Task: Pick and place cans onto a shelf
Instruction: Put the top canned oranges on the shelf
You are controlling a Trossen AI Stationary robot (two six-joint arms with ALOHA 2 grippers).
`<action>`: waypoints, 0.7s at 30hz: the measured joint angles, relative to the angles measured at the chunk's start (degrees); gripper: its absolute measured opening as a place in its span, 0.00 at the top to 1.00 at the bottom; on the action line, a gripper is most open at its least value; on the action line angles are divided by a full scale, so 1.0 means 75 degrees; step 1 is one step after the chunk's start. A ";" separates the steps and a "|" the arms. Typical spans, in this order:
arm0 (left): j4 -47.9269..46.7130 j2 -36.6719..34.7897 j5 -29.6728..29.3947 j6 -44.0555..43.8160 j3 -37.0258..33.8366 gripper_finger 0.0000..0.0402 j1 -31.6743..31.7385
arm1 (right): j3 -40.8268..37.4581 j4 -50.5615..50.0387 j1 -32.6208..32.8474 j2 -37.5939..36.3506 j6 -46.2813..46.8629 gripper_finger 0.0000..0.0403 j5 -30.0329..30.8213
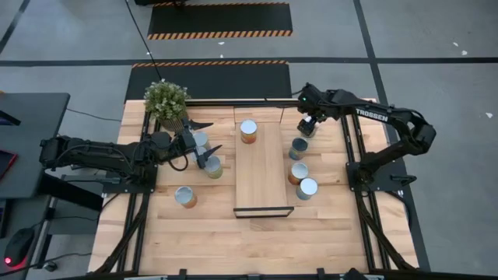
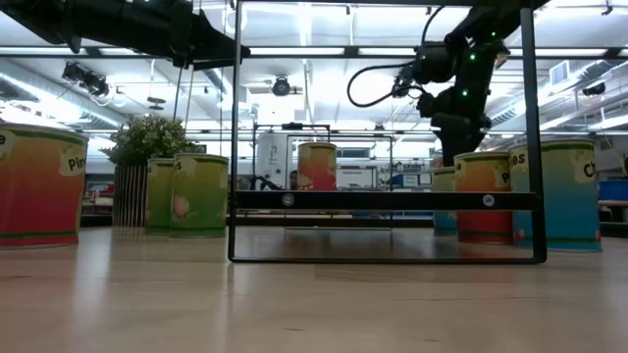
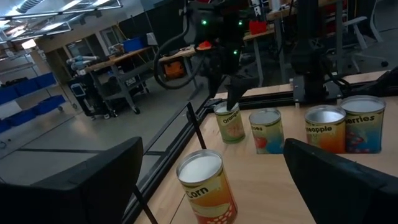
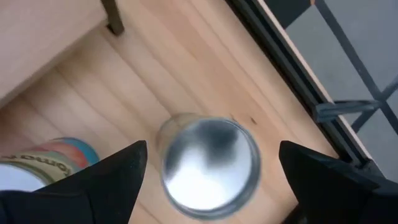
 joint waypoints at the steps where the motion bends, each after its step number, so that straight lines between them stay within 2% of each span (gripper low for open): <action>1: 0.0001 0.0000 0.0000 0.0000 0.0000 0.01 0.0000 | 0.0000 0.0034 0.0028 0.0000 -0.0003 0.07 0.0001; 14: -0.0007 0.0000 -0.0002 -0.0004 0.0000 0.01 0.0000 | -0.0027 -0.0047 -0.0264 -0.0005 -0.0018 0.07 0.0840; 21: -0.0061 0.0000 -0.0003 -0.0116 0.0000 0.01 0.0000 | -0.0029 -0.0176 -0.0421 -0.0009 -0.0019 0.07 0.0725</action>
